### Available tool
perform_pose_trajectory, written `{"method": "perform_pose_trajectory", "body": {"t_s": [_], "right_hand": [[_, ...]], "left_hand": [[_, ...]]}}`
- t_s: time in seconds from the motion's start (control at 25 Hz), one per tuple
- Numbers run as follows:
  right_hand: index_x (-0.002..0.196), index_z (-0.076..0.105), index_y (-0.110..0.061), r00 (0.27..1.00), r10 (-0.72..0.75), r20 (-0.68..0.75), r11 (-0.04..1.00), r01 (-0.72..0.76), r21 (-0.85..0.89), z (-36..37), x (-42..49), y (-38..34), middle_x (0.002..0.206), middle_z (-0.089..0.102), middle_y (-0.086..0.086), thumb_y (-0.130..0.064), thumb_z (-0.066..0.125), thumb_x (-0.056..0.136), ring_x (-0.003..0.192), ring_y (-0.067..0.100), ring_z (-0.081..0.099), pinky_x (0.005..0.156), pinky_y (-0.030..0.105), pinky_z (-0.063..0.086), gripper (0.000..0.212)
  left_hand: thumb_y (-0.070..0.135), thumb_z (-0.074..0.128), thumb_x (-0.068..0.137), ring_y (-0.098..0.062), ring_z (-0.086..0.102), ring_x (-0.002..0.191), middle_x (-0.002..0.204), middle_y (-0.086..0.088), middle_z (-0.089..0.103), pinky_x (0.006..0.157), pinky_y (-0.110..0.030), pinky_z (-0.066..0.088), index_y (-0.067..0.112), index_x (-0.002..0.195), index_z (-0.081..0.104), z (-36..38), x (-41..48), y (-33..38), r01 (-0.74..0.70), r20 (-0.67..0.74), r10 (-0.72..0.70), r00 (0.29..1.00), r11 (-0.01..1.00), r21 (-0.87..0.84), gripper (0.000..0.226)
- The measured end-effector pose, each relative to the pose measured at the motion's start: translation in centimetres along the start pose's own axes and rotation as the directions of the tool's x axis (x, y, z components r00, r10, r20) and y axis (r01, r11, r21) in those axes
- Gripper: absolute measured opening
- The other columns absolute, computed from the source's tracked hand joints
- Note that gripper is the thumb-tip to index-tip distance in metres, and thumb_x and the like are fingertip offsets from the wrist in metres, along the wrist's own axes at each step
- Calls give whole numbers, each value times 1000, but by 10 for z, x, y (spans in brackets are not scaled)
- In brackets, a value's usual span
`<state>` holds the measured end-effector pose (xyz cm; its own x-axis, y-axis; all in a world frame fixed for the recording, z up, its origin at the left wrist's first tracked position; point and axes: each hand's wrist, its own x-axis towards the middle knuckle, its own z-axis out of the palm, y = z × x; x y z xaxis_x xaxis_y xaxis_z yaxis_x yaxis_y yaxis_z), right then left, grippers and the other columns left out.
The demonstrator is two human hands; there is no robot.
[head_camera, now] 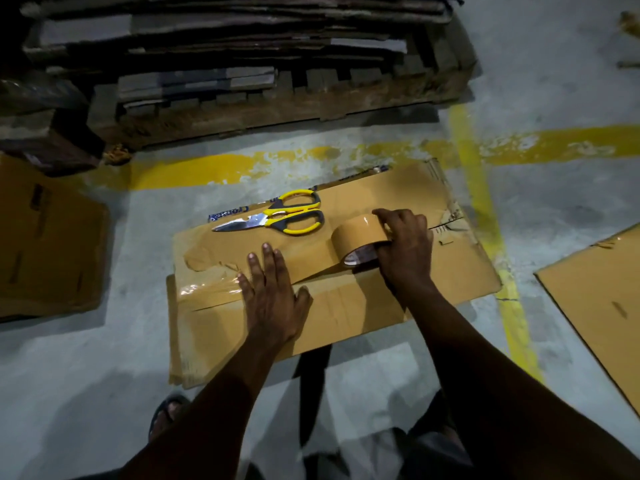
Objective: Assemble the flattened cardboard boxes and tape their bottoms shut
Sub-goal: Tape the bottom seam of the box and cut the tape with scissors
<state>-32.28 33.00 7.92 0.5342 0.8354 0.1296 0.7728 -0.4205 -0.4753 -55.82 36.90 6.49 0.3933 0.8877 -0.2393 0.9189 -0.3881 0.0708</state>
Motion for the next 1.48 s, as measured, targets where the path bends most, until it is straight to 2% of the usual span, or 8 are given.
{"method": "perform_pose_trajectory", "body": {"t_s": [0.2,0.4,0.56,0.68,0.96,1.08,1.28,1.48], "right_hand": [[132,55,-32,997,-57,53,989,49,139,12,-2,-14,108,62,0,-13,70,65,99,29,50,76,41,42,71],[120,65,-30,999,-13,-36,995,10,-94,1,1,9,103,66,-1,-23,67,70,97,32,53,77,41,35,50],[124,59,-33,952,239,-191,960,-261,-100,-20,12,39,120,57,3,-26,69,65,108,32,48,87,45,36,61],[140,42,-34,905,413,-102,897,-424,-123,-19,18,45,147,41,8,-39,64,67,128,37,39,102,52,30,76],[142,39,-33,877,481,-13,865,-476,-159,-13,7,19,146,39,13,-68,45,67,119,41,43,96,52,32,83],[136,48,-34,907,420,-22,884,-414,-216,11,-32,-17,144,40,16,-59,51,66,112,40,45,91,49,33,75],[147,29,-37,898,410,158,895,-363,-258,6,-30,-26,160,18,15,-53,55,73,139,46,23,105,62,23,80],[132,53,-23,971,223,85,973,-216,-86,-13,-31,-16,133,56,15,-20,64,79,128,43,42,94,56,42,55]], "left_hand": [[56,10,79,-34,-16,146,158,-13,-21,114,-56,-8,12,153,-3,-5,12,51,-166,25,165,986,986,28,87],[59,13,80,-34,-15,146,158,-13,-20,114,-58,-4,8,150,-11,5,15,65,-59,35,59,998,998,-6,89],[61,4,76,-35,-14,146,159,-14,-18,114,-58,-2,5,152,-6,4,17,63,-49,26,49,998,999,-13,94],[59,12,78,-38,-6,147,160,-16,-8,113,-60,3,2,152,3,5,17,67,-55,-19,54,998,998,-16,93],[54,24,78,-37,8,147,160,-17,8,113,-60,10,1,151,18,-4,17,60,-103,-64,102,993,995,-10,90],[52,25,80,-36,7,147,160,-16,8,114,-58,9,1,151,17,-8,13,47,-111,-64,109,992,993,-30,87],[52,24,84,-37,6,147,160,-17,7,115,-60,11,0,151,11,1,0,34,-167,-51,164,985,985,-46,85],[57,17,82,-34,-1,148,161,-14,-1,113,-60,8,2,152,9,5,7,27,-94,-6,94,996,995,17,89]]}}
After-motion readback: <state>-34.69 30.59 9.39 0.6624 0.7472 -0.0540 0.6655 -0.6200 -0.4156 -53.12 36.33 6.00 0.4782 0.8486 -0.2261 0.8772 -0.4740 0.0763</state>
